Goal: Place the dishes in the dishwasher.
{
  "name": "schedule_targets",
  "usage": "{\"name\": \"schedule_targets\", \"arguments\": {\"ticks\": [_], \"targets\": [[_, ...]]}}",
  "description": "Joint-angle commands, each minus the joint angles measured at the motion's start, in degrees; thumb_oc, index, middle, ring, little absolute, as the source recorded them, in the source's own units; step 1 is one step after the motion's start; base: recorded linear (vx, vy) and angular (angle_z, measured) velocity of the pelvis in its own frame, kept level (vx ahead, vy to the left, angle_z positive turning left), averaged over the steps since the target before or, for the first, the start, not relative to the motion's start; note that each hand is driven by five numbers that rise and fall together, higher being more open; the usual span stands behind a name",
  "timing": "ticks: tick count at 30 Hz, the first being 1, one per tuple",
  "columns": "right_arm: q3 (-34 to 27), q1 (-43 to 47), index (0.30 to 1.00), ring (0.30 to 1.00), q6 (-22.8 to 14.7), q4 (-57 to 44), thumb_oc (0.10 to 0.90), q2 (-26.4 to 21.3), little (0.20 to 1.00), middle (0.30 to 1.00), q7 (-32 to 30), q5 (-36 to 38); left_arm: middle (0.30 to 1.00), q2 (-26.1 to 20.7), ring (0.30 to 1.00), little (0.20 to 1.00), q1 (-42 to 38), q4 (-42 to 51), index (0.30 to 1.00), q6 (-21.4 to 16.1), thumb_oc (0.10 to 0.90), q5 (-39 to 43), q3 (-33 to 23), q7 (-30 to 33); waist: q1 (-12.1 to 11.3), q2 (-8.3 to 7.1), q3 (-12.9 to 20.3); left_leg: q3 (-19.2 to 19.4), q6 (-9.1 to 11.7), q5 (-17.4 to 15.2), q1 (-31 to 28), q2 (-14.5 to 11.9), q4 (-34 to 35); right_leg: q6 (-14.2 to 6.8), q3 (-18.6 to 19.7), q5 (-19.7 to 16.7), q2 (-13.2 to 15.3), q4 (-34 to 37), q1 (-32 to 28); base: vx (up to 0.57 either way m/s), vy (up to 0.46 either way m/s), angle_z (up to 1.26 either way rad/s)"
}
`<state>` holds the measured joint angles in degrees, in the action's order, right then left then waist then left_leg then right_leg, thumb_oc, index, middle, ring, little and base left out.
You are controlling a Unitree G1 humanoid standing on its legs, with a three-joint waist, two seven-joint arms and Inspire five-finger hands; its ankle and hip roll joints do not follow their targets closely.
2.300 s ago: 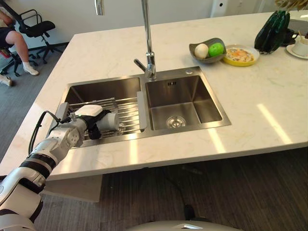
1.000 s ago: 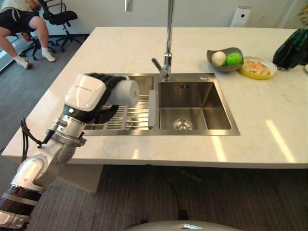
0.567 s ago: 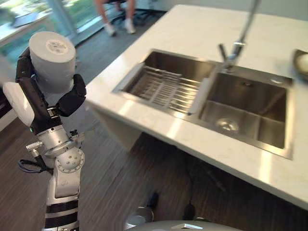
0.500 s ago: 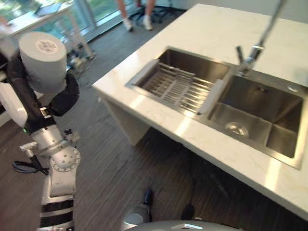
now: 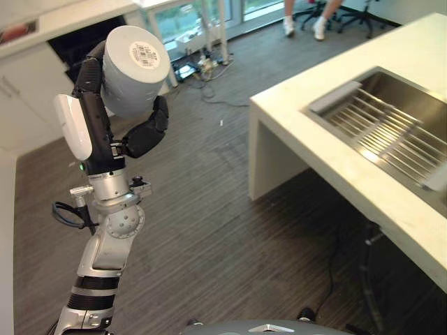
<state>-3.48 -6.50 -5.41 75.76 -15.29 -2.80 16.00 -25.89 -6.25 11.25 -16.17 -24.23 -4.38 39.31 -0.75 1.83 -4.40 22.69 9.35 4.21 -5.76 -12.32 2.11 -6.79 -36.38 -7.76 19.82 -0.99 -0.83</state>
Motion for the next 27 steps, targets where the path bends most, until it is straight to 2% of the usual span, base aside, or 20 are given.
{"name": "schedule_targets", "arguments": {"ticks": [1,2,3,4,5,6,7,8,9,11,13,14,16,17,20,22,26,27], "targets": [[3.41,1.71,0.9,0.9,-0.48,1.7,0.8,3.79,0.9,0.9,0.26,0.73,0.3,-4.59,0.3,0.3,-2.52,6.45,0.3,-2.0,0.4,0.58,-8.65,1.11,-2.13,-2.38,1.17,-5.85,-0.12,-1.36,1.46,-2.7,1.46,-3.94,0.88,-1.96,0.77,5.24,-5.1,0.04,0.806,0.34],[-0.36,2.5,0.9,0.9,-0.97,1.16,0.8,6.82,0.9,0.9,0.98,7.22,0.3,-3.21,0.3,0.3,-2.91,6.69,0.3,-3.06,0.4,2.66,-7.13,0.34,-1.15,-4.1,0.15,-9.78,-4.15,-5.1,2.59,2.33,-0.41,-4.67,5.82,-3.16,3.47,-2.47,-4.57,0.06,0.635,0.34],[-0.43,2.6,0.9,0.9,-0.99,1.21,0.8,6.85,0.9,0.9,1.05,7.39,0.3,-3.26,0.3,0.3,-3.06,6.65,0.3,-3.08,0.4,2.7,-7.05,0.32,-1.22,-4.33,0.06,-9.78,-4.39,-5.2,2.76,2.63,-0.64,-4.78,5.92,-3.1,3.91,-2.88,-4.33,0.04,0.629,1.1],[-1.2,3.47,0.9,0.9,-0.98,1.45,0.8,7.36,0.9,0.9,1.63,9.89,0.3,-3.67,0.3,0.3,-3.82,6.88,0.3,-3.89,0.4,3.36,-5.62,0.01,-0.11,-4.77,-0.58,-11.11,-6.06,-4.88,3.36,4.65,-1.12,-3.37,11.78,-3.77,3.57,-5.46,-2.19,0.11,0.379,1.6],[0.48,3.9,0.9,0.9,-1.16,0.96,0.8,7.75,0.9,0.9,1.87,10.75,0.3,-4.28,0.3,0.3,-5.55,5.95,0.3,-4.62,0.4,5.12,-1.65,-1.31,1.89,-4.84,-0.82,-16.85,-7.91,-5.06,3.24,7.31,-1.39,-2.21,26.51,-1.47,-2.6,-7.07,-0.06,0.11,0.367,1.66],[0.42,3.94,0.9,0.9,-1.16,0.92,0.8,7.83,0.9,0.9,1.85,10.77,0.3,-4.38,0.3,0.3,-5.77,5.78,0.3,-4.66,0.4,5.16,-1.54,-1.28,1.8,-4.95,-0.65,-16.82,-7.95,-4.85,3.7,7.35,-1.51,-2.12,26.63,-1.5,-2.53,-7.39,0.53,0.23,0.291,1.26],[2.38,3.31,0.9,0.9,-1.31,0.07,0.8,7.87,0.9,0.9,2.05,10.29,0.3,-4.35,0.3,0.3,-7.15,4.43,0.3,-4.46,0.4,6.26,1.84,-3.0,2.52,-5.24,-0.9,-20.76,-8.85,-4.93,3.7,9.01,-1.52,-1.52,33.31,0.85,-6.83,-7.74,0.87,0.07,0.072,1.39],[2.3,3.23,0.9,0.9,-1.28,-0.06,0.8,7.97,0.9,0.9,2.02,10.29,0.3,-4.46,0.3,0.3,-7.41,4.17,0.3,-4.5,0.4,6.32,2.03,-2.97,2.69,-5.32,-0.8,-21.06,-8.83,-4.73,4.05,9.03,-1.6,-1.43,33.06,0.95,-6.78,-8.08,1.17,0.15,0.245,1.89],[4.49,2.41,0.9,0.9,-2.0,-1.68,0.8,7.04,0.9,0.9,2.05,9.62,0.3,-3.88,0.3,0.3,-9.58,2.64,0.3,-4.89,0.4,9.12,7.49,-7.15,3.53,-5.48,-1.63,-27.8,-10.01,-3.62,4.77,11.94,-0.44,-0.2,40.69,5.05,-13.2,-6.92,2.21,0.09,0.225,2.0],[5.35,3.23,0.9,0.9,-1.86,-1.9,0.8,5.16,0.9,0.9,1.65,7.84,0.3,-5.33,0.3,0.3,-10.54,2.11,0.3,-5.15,0.4,10.78,11.01,-11.63,3.37,-5.3,-2.28,-33.36,-10.97,-2.93,4.64,14.69,0.61,0.38,44.09,4.6,-16.71,-4.35,4.08,0.16,0.209,2.23],[5.88,3.27,0.9,0.9,-1.53,-2.22,0.8,3.86,0.9,0.9,1.95,5.74,0.3,-5.75,0.3,0.3,-10.75,1.7,0.3,-5.44,0.4,12.4,13.83,-15.25,3.49,-5.5,-2.6,-37.37,-10.79,-2.67,3.95,16.42,0.39,-0.06,46.22,3.64,-17.97,-3.68,4.5,0.16,0.08,2.73],[6.23,3.72,0.9,0.9,-1.17,-2.07,0.8,3.2,0.9,0.9,1.9,4.42,0.3,-6.29,0.3,0.3,-10.68,1.62,0.3,-5.94,0.4,13.24,14.74,-16.95,2.74,-5.73,-2.99,-38.63,-10.42,-2.64,3.8,16.99,-0.37,-0.08,45.76,3.01,-17.73,-3.78,4.2,0.11,0.004,2.22],[7.11,5.02,0.9,0.9,-1.03,-2.07,0.8,2.74,0.9,0.9,1.51,2.56,0.3,-6.85,0.3,0.3,-10.03,2.48,0.3,-6.22,0.4,14.72,15.49,-18.89,1.66,-6.34,-3.0,-40.12,-10.26,-3.05,4.23,17.81,-1.06,0.81,41.51,3.42,-15.8,-0.75,1.28,0.07,-0.063,1.51],[7.93,6.38,0.9,0.9,-0.99,-2.84,0.8,2.7,0.9,0.9,1.32,1.3,0.3,-7.22,0.3,0.3,-7.92,2.77,0.3,-6.61,0.4,16.42,14.74,-20.09,0.38,-6.47,-1.8,-39.88,-9.68,-3.23,4.24,17.74,-0.86,0.74,39.03,2.94,-14.97,1.87,-0.84,0.08,-0.072,0.99],[8.41,6.78,0.9,0.9,-1.16,-3.56,0.8,2.9,0.9,0.9,1.36,1.1,0.3,-7.33,0.3,0.3,-6.64,2.98,0.3,-6.56,0.4,17.22,14.15,-20.71,0.37,-6.54,-1.27,-40.09,-9.48,-3.28,3.82,17.62,-0.56,0.75,38.39,2.47,-14.89,3.13,-1.89,0.11,-0.055,0.77],[9.95,8.31,0.9,0.9,-1.73,-6.25,0.8,3.75,0.9,0.9,1.44,1.44,0.3,-7.86,0.3,0.3,-4.37,3.05,0.3,-6.6,0.4,18.61,13.8,-21.22,-0.45,-6.7,-0.36,-40.28,-9.07,-3.42,2.86,17.06,-0.16,1.06,37.22,2.72,-14.9,4.16,-3.21,0.14,-0.06,0.07],[9.96,8.31,0.9,0.9,-1.72,-6.25,0.8,3.75,0.9,0.9,1.44,1.44,0.3,-7.86,0.3,0.3,-4.36,3.06,0.3,-6.59,0.4,18.62,13.79,-21.23,-0.4,-6.7,-0.39,-40.33,-9.07,-3.41,2.82,17.06,-0.14,1.06,37.17,2.72,-14.89,4.18,-3.26,0.04,-0.034,-0.03],[13.3,8.15,0.9,0.9,-2.64,-10.51,0.8,5.33,0.9,0.9,1.7,0.4,0.3,-7.74,0.3,0.3,-2.84,2.39,0.3,-6.2,0.4,18.73,13.89,-20.74,-0.48,-6.87,0.56,-40.1,-8.79,-3.73,1.23,16.18,0.83,1.51,36.72,3.15,-15.33,5.04,-4.41,0.17,-0.133,-0.01]]}}
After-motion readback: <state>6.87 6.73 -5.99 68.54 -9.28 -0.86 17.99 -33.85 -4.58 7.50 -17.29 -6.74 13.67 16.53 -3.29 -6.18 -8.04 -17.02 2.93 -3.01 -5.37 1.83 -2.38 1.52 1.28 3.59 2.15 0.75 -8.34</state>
